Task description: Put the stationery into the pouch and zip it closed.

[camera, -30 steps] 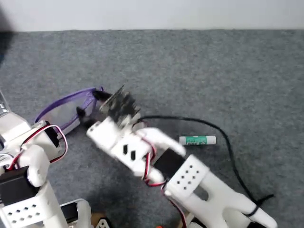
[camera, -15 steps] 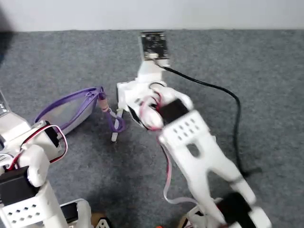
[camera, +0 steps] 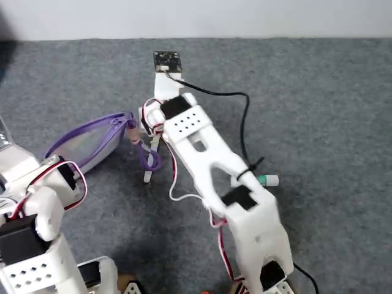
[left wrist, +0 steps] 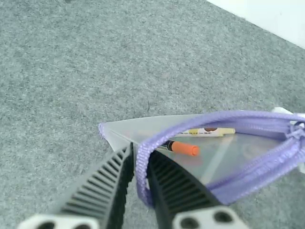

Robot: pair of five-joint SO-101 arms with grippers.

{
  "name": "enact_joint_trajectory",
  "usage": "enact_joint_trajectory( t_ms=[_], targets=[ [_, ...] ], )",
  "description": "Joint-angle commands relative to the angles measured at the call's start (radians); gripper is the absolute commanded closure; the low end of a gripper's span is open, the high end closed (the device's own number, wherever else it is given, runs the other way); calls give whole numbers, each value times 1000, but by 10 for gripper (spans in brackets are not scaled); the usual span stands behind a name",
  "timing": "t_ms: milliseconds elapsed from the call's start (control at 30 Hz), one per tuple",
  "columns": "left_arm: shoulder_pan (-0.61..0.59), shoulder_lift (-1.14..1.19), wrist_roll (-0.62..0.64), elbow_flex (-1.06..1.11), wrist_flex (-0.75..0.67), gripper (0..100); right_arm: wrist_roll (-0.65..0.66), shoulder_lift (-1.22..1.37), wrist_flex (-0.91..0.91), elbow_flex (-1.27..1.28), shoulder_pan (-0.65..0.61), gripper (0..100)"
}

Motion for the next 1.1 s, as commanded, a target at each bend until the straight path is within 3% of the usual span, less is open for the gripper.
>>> enact_joint_trajectory(
  t_ms=[0,500,600,700,1067],
  targets=[
    [6,20,12,41,-3,987,-6,136,7,-227,18,887],
    [6,-117,11,93,-9,987,37,607,189,-740,44,890],
    [6,-127,11,133,-9,987,37,631,228,-769,50,906],
    [6,-143,11,142,-9,987,37,630,260,-810,53,998],
    [6,-155,12,140,-2,987,72,596,556,-1059,48,991]
  ],
)
